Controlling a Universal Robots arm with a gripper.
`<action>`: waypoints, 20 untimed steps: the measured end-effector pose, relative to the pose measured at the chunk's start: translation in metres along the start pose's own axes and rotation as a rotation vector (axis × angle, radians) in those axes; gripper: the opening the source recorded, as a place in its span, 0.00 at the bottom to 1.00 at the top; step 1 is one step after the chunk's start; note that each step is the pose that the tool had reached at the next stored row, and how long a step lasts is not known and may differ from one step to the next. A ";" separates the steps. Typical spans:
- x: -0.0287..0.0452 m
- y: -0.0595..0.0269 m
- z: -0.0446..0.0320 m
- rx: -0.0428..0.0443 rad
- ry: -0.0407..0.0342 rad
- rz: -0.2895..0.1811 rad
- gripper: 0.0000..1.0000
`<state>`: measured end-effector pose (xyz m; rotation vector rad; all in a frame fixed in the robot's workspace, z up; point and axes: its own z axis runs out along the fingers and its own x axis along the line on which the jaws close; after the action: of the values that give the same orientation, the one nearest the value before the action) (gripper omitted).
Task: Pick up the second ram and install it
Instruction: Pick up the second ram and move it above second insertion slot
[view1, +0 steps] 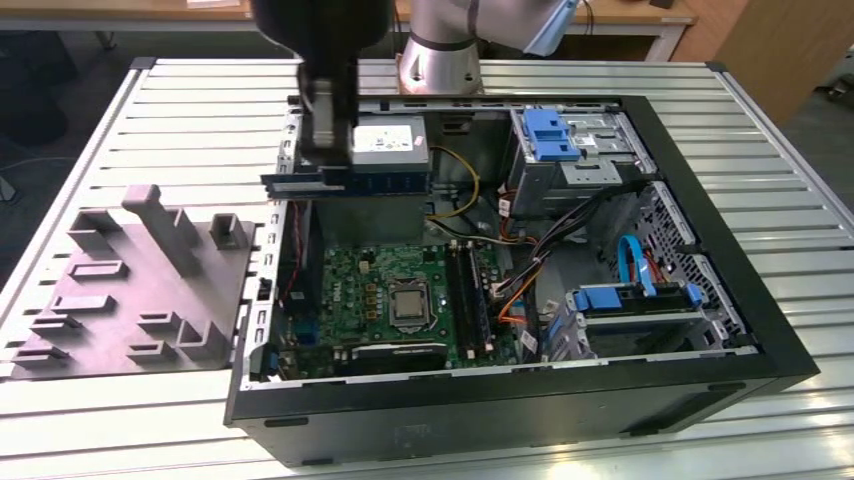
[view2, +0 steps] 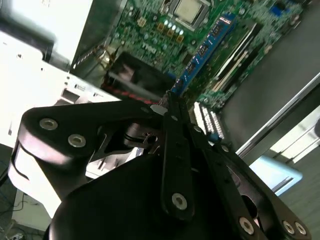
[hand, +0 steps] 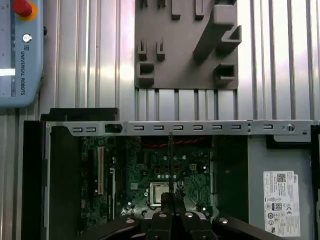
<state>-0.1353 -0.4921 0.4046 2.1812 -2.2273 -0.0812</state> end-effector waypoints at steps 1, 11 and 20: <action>-0.0001 -0.0049 -0.0002 0.0000 0.0000 0.000 0.12; -0.0011 -0.0496 -0.0024 0.0000 0.0001 -0.002 0.12; -0.0017 -0.0811 -0.0038 -0.0001 0.0002 -0.003 0.12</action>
<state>-0.0541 -0.4921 0.4041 2.1848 -2.2235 -0.0812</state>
